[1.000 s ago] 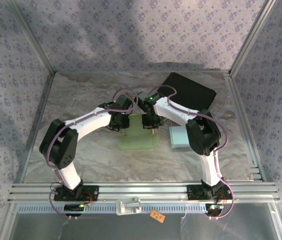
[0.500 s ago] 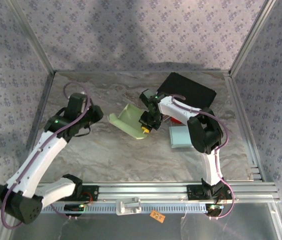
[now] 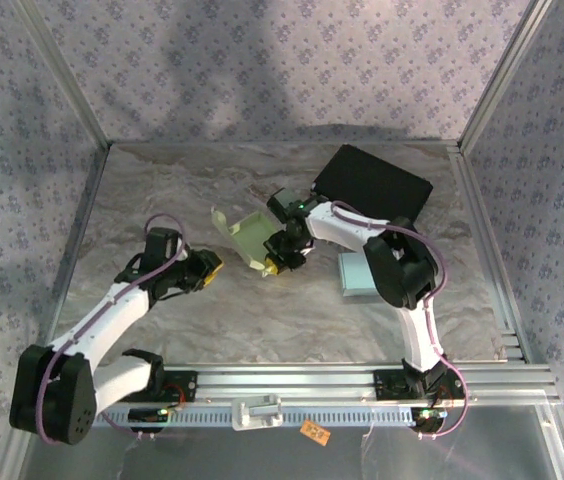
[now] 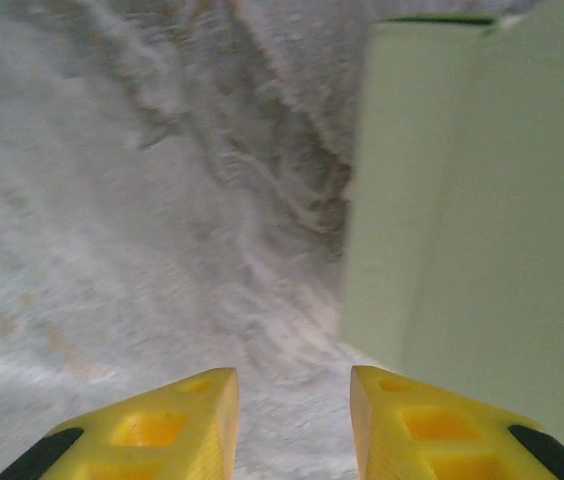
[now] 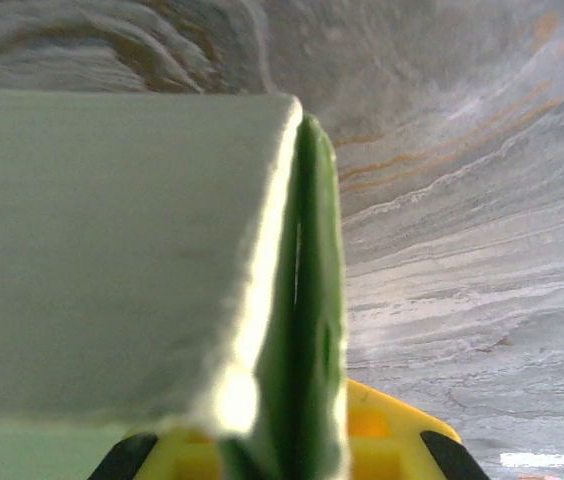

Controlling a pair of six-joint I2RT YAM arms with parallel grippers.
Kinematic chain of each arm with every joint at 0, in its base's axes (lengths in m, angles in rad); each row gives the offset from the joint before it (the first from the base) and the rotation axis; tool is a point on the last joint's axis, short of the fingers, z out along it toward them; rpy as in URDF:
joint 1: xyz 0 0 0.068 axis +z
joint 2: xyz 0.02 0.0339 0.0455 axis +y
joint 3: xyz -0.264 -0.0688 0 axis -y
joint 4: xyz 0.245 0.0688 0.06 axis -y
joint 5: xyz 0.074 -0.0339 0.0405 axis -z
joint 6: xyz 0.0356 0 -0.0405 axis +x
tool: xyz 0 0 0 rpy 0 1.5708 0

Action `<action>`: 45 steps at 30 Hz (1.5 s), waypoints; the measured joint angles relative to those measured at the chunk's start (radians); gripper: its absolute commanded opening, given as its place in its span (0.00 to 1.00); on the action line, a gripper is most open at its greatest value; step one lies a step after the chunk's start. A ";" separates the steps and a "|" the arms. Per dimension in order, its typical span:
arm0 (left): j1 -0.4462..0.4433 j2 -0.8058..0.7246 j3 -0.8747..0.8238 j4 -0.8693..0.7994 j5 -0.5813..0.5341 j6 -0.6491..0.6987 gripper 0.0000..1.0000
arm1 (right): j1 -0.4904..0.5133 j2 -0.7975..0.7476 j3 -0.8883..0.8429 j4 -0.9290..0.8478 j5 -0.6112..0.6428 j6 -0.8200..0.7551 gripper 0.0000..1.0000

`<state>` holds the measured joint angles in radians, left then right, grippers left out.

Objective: Fold the paper box

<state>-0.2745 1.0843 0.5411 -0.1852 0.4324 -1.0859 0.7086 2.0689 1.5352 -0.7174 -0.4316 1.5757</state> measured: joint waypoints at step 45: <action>-0.003 0.182 0.029 0.241 0.028 -0.100 0.33 | 0.166 -0.019 0.665 -0.421 0.155 -1.087 0.52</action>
<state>-0.2771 1.2663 0.5701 0.0559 0.4603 -1.1862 0.8742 2.0495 2.2005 -1.1381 -0.2768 0.4889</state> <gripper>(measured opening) 0.333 0.530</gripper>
